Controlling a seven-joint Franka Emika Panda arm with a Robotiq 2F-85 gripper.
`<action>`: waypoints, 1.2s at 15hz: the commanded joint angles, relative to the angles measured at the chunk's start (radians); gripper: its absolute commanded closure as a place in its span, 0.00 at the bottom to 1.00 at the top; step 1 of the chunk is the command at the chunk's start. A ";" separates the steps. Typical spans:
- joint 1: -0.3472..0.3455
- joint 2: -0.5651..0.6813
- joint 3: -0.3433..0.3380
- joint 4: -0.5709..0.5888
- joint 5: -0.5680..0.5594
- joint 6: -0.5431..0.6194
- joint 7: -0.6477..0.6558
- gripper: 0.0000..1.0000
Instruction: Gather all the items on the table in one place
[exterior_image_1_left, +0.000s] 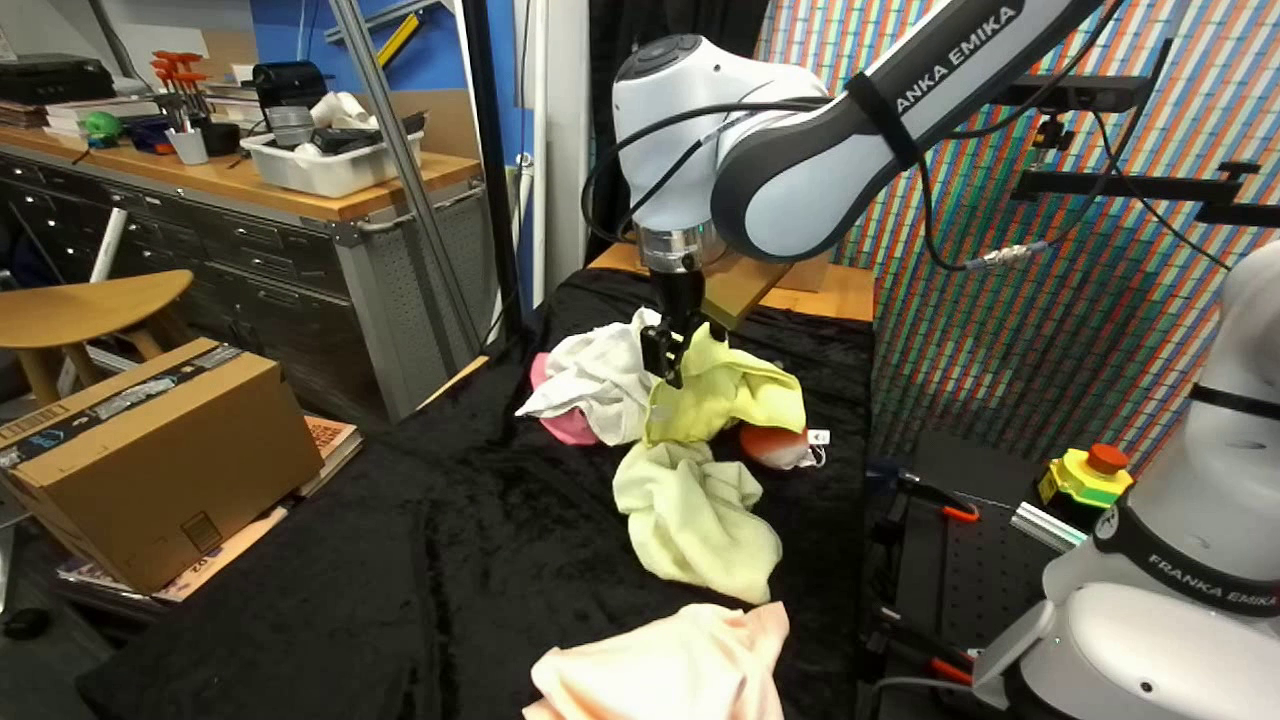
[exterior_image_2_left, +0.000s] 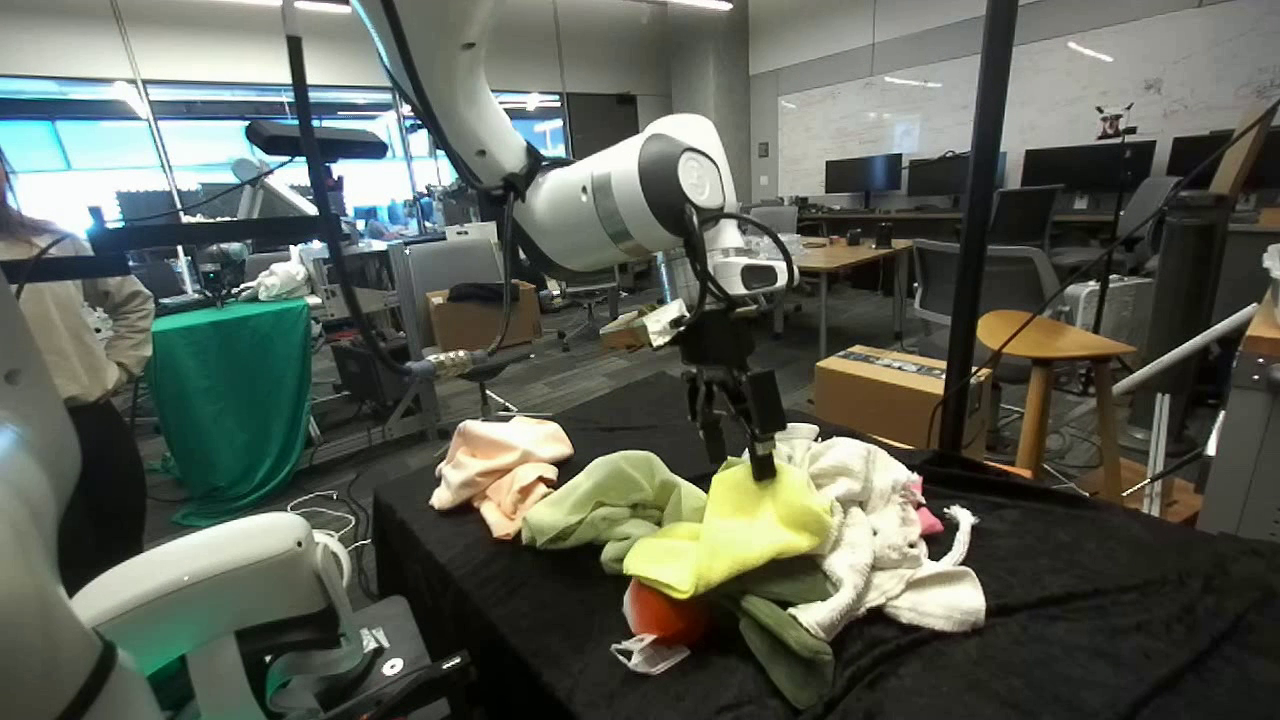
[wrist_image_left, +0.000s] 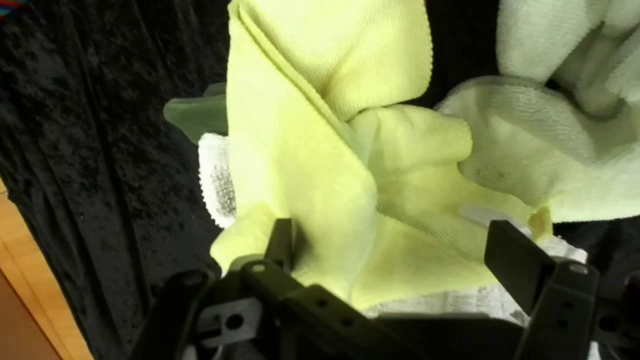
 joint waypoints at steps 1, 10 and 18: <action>0.027 -0.046 0.030 0.018 0.005 -0.034 -0.002 0.00; 0.097 -0.032 0.124 -0.004 0.133 0.025 0.015 0.00; 0.146 0.014 0.171 -0.025 0.325 0.115 -0.001 0.00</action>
